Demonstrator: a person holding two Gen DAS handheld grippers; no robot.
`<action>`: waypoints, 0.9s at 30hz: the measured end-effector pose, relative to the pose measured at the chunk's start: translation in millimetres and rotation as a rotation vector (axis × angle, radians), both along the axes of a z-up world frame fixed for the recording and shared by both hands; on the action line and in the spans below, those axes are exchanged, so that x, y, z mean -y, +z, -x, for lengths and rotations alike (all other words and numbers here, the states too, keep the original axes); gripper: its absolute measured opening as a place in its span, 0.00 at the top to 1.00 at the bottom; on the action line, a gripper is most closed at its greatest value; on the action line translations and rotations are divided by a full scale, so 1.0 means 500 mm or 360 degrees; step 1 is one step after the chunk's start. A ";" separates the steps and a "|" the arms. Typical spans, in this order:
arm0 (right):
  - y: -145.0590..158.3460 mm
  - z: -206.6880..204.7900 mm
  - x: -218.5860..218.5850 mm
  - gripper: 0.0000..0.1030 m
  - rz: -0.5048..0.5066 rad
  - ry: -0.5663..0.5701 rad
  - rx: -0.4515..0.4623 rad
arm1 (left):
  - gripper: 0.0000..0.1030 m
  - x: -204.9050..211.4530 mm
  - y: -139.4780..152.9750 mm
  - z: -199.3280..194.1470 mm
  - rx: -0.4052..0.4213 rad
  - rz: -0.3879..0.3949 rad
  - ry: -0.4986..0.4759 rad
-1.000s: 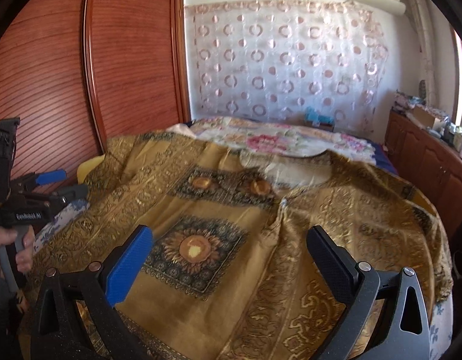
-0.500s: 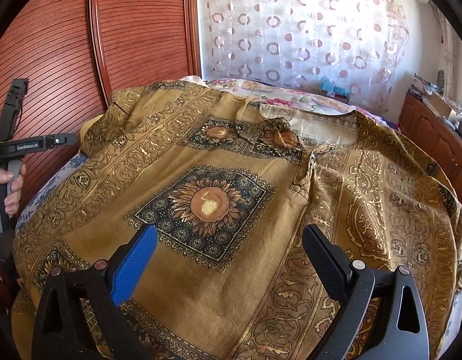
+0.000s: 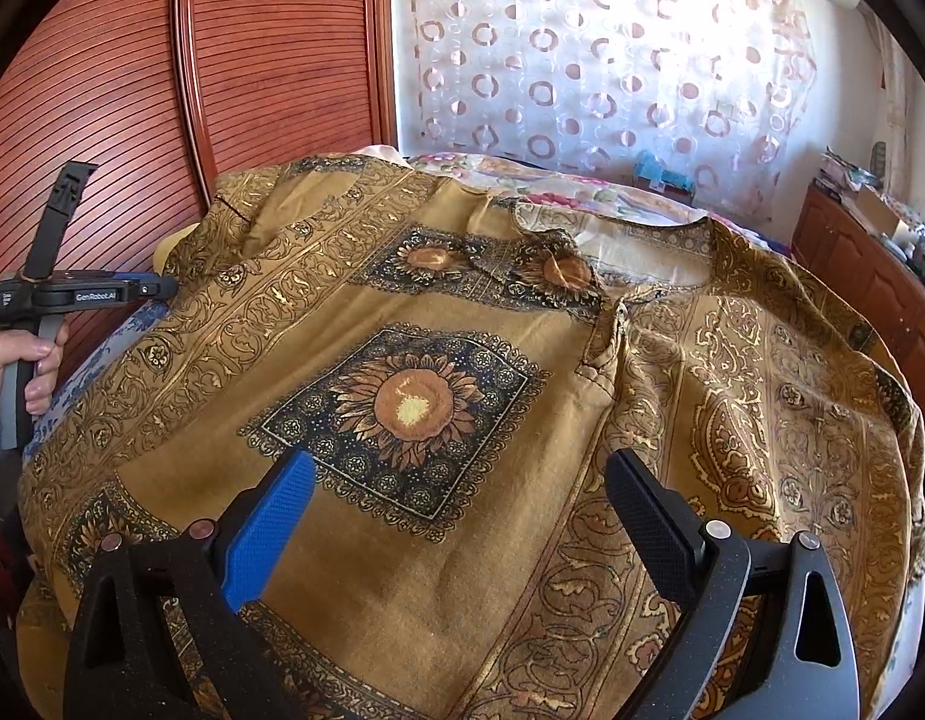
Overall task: Fold small clothes
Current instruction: 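Grasp the side edge of the golden shirt with the left tool, then fold the held shirt side inward over the shirt body with left tool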
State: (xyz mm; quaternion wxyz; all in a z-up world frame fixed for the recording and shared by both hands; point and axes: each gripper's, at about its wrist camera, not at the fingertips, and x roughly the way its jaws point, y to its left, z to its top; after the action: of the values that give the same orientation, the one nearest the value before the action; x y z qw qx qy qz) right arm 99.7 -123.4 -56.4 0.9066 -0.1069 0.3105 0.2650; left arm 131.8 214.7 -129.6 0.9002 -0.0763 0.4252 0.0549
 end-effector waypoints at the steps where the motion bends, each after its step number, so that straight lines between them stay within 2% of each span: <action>1: 0.000 0.001 -0.001 0.05 0.0000 0.0000 0.0000 | 0.61 0.000 0.000 0.001 0.0004 0.0009 0.0002; 4: -0.001 -0.001 0.003 0.05 -0.0005 0.0001 0.0001 | 0.63 0.006 0.001 0.004 0.0011 -0.0019 -0.0016; 5: -0.001 -0.002 0.004 0.05 -0.0006 0.0000 -0.0001 | 0.69 0.009 0.003 0.007 0.0019 -0.0058 -0.0019; 6: -0.002 -0.002 0.004 0.05 -0.0008 0.0000 -0.0003 | 0.82 0.011 0.005 0.009 0.0025 -0.0080 -0.0018; 9: -0.002 -0.004 0.006 0.05 -0.0008 -0.0001 -0.0007 | 0.90 0.019 0.018 0.019 0.0055 -0.0092 -0.0034; 12: -0.002 -0.003 0.006 0.05 -0.0007 -0.0003 -0.0004 | 0.92 0.035 0.046 0.033 0.0127 -0.0153 -0.0049; 17: -0.004 -0.002 0.005 0.05 -0.0006 -0.0006 -0.0005 | 0.93 0.067 0.110 0.046 0.0266 -0.0166 -0.0110; 21: -0.003 -0.004 0.007 0.05 -0.0010 -0.0009 -0.0009 | 0.93 0.122 0.171 0.035 0.0370 -0.0137 -0.0237; 27: -0.002 -0.004 0.013 0.05 -0.0026 -0.0020 -0.0006 | 0.93 0.226 0.214 0.004 0.0411 -0.0102 -0.0443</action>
State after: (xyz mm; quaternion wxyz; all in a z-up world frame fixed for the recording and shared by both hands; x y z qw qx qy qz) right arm 101.8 -130.1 -57.2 0.9085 -0.0970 0.3106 0.2621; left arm 129.9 101.6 -22.4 0.9481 0.0056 0.3107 -0.0669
